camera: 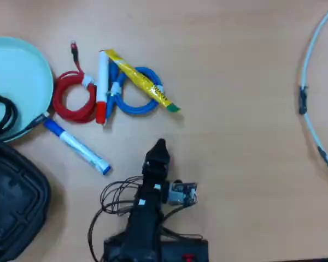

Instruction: Pick up the blue pen and put it in the black bowl

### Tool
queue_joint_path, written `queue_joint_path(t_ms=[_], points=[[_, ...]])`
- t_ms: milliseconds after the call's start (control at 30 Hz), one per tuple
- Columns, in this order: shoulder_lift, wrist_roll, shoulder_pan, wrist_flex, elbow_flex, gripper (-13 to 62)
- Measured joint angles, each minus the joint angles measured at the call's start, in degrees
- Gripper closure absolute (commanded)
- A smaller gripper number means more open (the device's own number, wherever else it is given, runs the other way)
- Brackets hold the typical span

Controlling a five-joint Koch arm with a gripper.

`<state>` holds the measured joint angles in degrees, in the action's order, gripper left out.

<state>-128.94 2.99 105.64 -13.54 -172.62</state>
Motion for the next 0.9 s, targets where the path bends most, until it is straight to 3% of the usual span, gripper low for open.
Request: queue_joint_path(t_ms=[33,167,267,633,900], points=[[0.53,0.18,-1.23,-1.85,1.85,15.3],[18.81,2.37,-14.5,-39.99,39.2,15.3],[21.36,2.37,-14.5,-48.08,55.9,15.3],[21.45,-21.01,-14.77,-56.69,60.03,15.0],[21.45,-39.46,-26.54,-68.12,68.64,15.0]])
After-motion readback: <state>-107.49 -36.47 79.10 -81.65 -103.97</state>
